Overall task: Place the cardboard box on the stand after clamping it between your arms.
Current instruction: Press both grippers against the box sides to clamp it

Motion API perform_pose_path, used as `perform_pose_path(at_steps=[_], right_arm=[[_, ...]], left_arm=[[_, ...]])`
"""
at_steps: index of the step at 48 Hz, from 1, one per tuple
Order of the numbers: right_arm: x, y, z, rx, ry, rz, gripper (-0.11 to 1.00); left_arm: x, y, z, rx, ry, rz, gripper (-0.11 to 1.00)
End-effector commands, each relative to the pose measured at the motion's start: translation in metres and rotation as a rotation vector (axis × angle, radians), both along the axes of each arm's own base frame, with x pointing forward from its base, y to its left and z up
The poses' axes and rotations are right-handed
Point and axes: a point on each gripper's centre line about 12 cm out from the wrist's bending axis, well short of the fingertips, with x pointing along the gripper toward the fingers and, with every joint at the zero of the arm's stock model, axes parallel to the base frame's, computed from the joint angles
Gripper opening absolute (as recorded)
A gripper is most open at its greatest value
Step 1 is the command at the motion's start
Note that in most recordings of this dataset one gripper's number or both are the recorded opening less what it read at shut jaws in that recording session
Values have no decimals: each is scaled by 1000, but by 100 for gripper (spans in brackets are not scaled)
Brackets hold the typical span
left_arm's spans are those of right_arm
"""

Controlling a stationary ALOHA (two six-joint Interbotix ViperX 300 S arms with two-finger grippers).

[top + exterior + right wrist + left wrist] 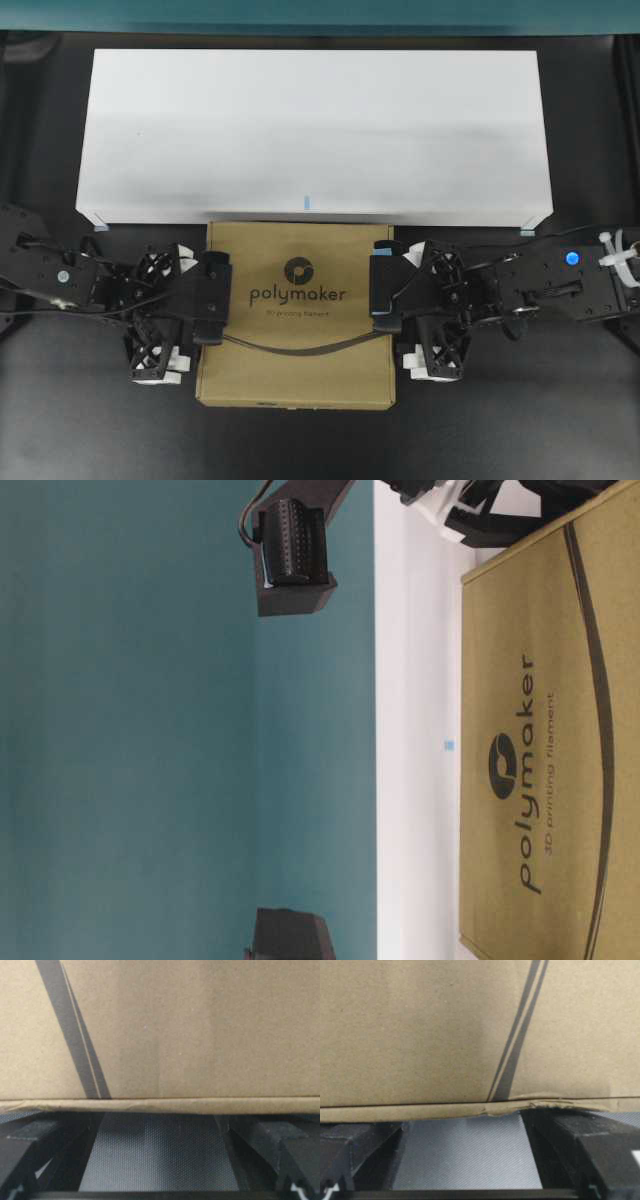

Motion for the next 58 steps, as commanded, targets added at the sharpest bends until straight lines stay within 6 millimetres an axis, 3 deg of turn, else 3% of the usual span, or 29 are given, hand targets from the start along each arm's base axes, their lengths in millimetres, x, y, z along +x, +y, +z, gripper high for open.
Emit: perform_pose_path(at_steps=[1,9,14,27,32,37,58], right_arm=[[13,1,7,1,-29,2,83],[24,4,28,4,-48,1,83],[28,5,50,3,-53,0,83],[30,2,149,4,-72,-23,83],[29,-4,174,-5,-36,-41,83],[28,-9,174,-14,10,-55,83],[31,-40,145,-40,-51,-76,83]], left_arm=[[24,-3,25,-10,-91,-2,79],[28,-4,43,-11,-84,2,79],[29,-4,66,-9,-83,5,79],[22,0,138,-2,-104,15,79],[21,8,166,1,-120,38,79],[21,22,177,3,-132,81,79],[29,50,168,68,-108,92,79]])
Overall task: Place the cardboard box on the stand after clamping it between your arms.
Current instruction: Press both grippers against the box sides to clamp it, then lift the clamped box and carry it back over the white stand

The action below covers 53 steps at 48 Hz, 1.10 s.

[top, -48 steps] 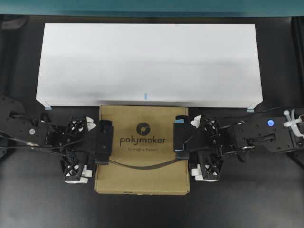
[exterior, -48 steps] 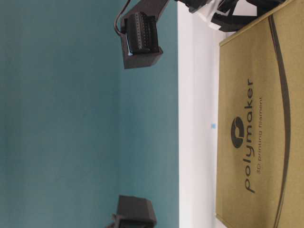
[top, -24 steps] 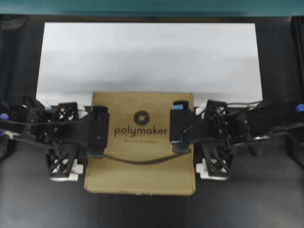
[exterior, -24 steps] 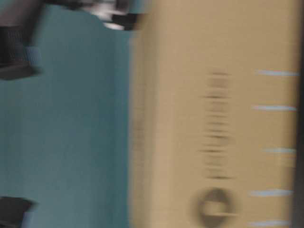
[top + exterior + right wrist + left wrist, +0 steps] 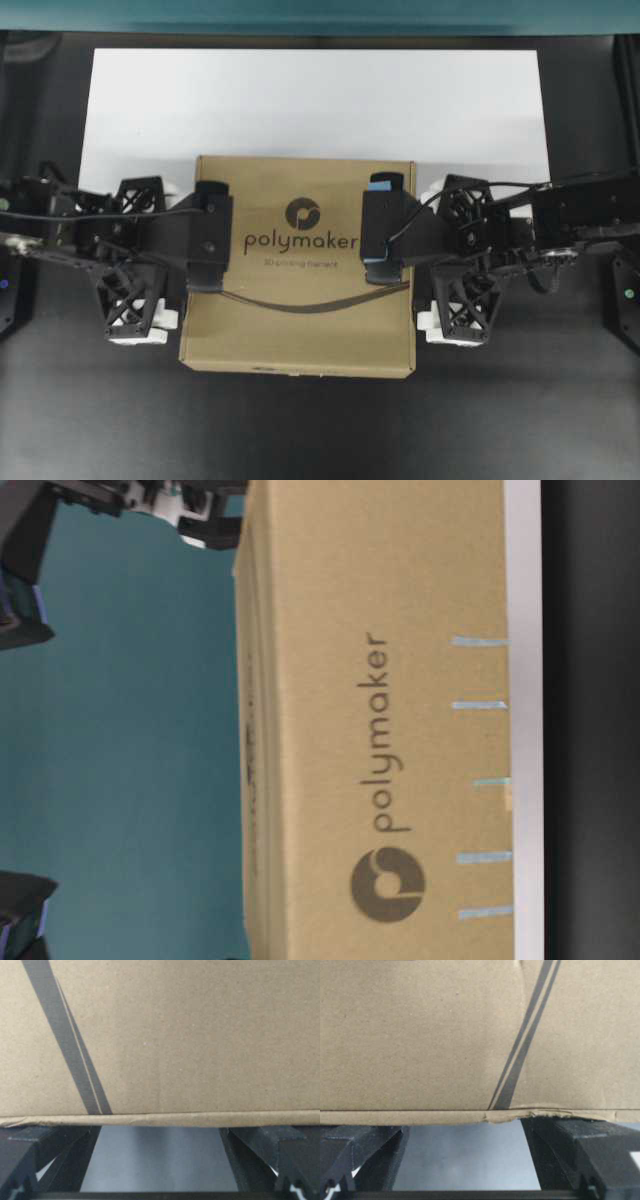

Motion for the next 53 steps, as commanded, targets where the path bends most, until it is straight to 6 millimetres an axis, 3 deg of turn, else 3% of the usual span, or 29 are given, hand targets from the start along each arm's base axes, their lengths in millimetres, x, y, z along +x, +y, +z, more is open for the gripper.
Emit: perform_pose_path(at_steps=[1,16,31,41,53], right_arm=[[23,-15,9,12,-133,-37,83],[31,-47,10,-25,-145,-17,83],[36,-87,2,-65,-127,-4,83],[36,-124,-7,-96,-106,-29,83],[38,-163,-16,-140,-80,-36,83]], left_arm=[[23,14,38,9,-138,33,79],[35,45,41,59,-137,60,79],[41,92,43,124,-117,112,79],[39,123,27,148,-66,154,79],[32,161,-5,178,32,175,79]])
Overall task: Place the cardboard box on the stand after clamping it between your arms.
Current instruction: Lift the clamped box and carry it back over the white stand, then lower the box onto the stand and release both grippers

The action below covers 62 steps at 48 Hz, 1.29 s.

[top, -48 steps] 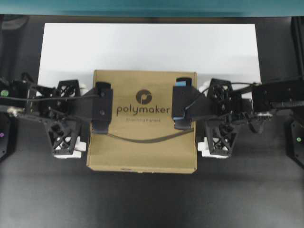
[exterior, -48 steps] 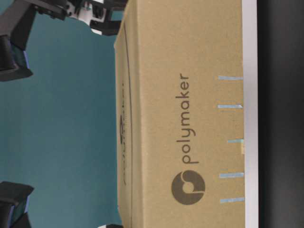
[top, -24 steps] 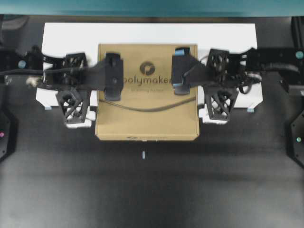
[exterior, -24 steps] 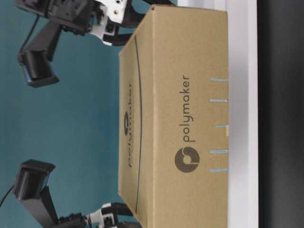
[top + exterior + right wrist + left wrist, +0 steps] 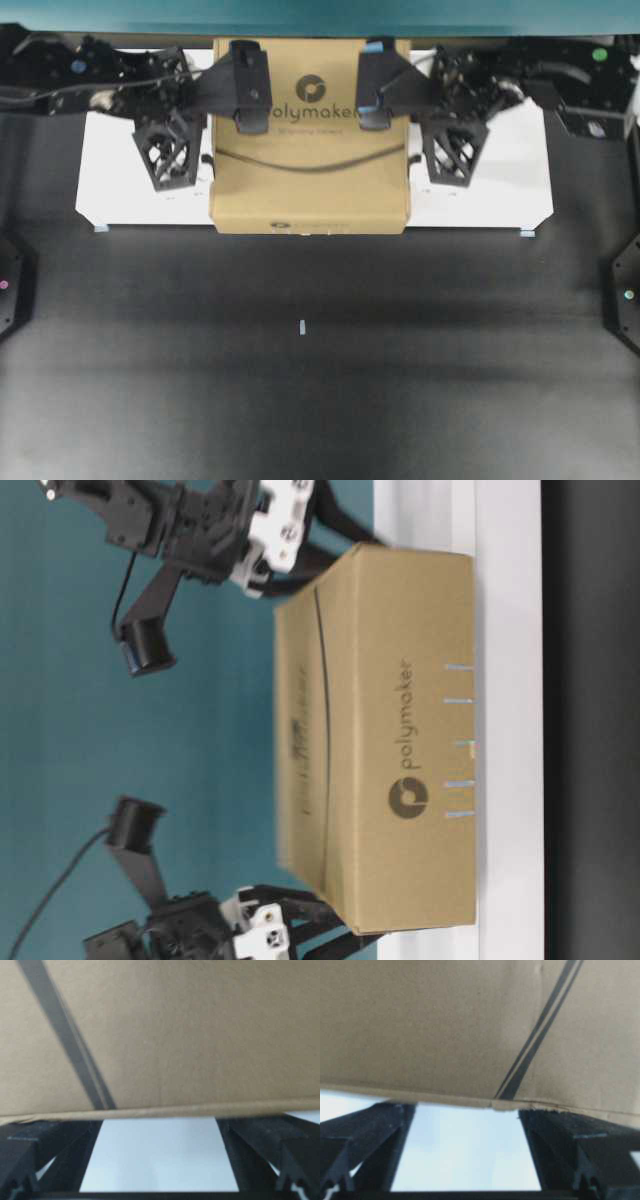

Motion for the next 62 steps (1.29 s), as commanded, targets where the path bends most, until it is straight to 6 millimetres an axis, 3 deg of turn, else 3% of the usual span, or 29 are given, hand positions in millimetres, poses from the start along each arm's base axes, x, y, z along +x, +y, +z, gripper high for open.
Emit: perform_pose_path(at_steps=[1,19,29,41,54,62], right_arm=[[28,-3,19,-12,-131,-9,83],[12,-19,-7,-11,-83,-33,83],[4,-27,-9,-15,-87,-58,83],[-4,-29,-14,-21,-67,-47,83],[-6,-28,-12,-20,-74,-54,82],[-16,-29,-8,-21,-80,-72,83]], left_arm=[[20,11,23,40,-109,3,79],[2,40,16,55,-98,70,79],[2,39,15,49,-105,80,79],[3,20,10,21,-97,65,79],[-23,13,6,16,-83,81,79],[-36,20,10,32,-104,109,79]])
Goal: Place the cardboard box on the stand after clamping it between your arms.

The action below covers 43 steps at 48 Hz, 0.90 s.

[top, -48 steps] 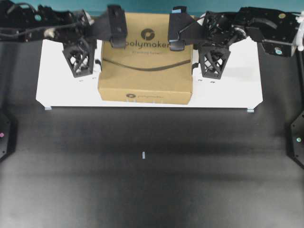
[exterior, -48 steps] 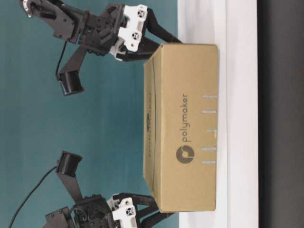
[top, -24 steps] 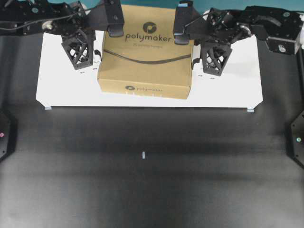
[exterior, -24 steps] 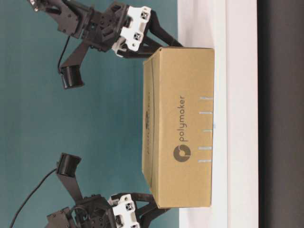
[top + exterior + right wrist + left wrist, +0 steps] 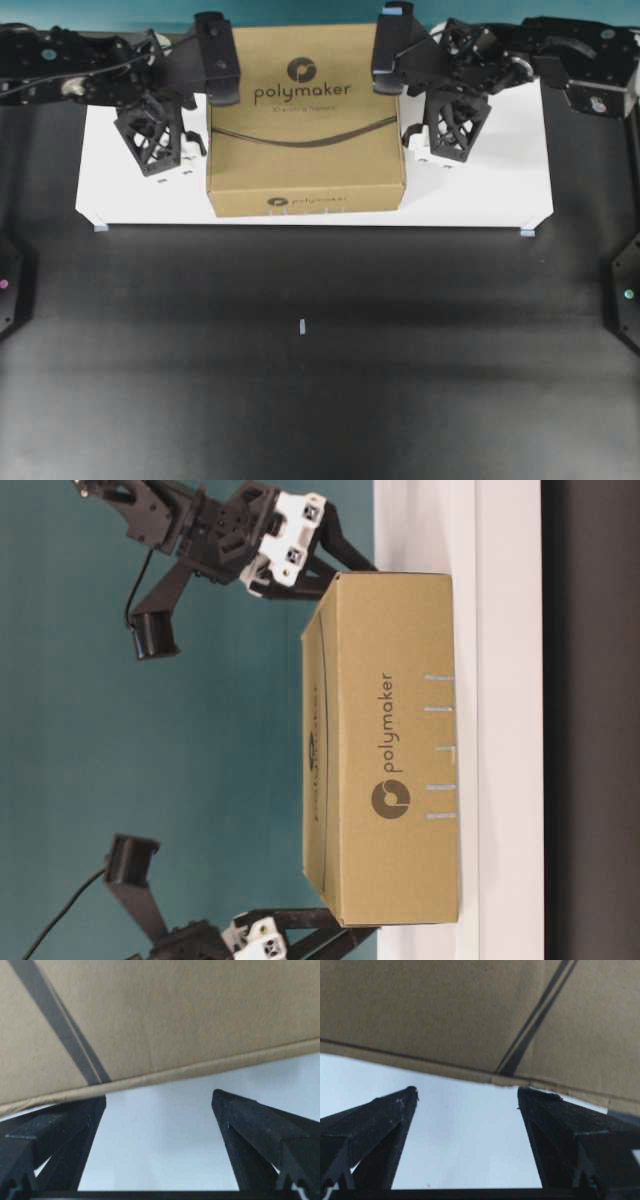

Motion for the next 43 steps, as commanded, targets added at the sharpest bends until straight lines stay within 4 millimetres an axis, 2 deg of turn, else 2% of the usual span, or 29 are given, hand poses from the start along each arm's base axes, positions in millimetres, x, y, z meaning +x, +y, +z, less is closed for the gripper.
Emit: perform_pose_path(at_steps=[1,10,20,28,36,43], right_arm=[[-3,-1,5,1,-18,-19,82],[-21,1,17,5,-50,-66,82],[-41,17,53,-14,-168,-97,82],[-57,41,75,-11,-279,-103,82],[-72,63,81,8,-403,-121,82],[-89,78,92,15,-537,-127,82]], left_arm=[[-5,6,11,23,-44,21,79],[-10,7,23,47,-79,25,79],[-28,-4,62,98,-182,30,79],[-52,-31,90,143,-298,-2,79],[-81,-65,107,190,-433,-68,79],[-109,-83,116,211,-527,-82,79]])
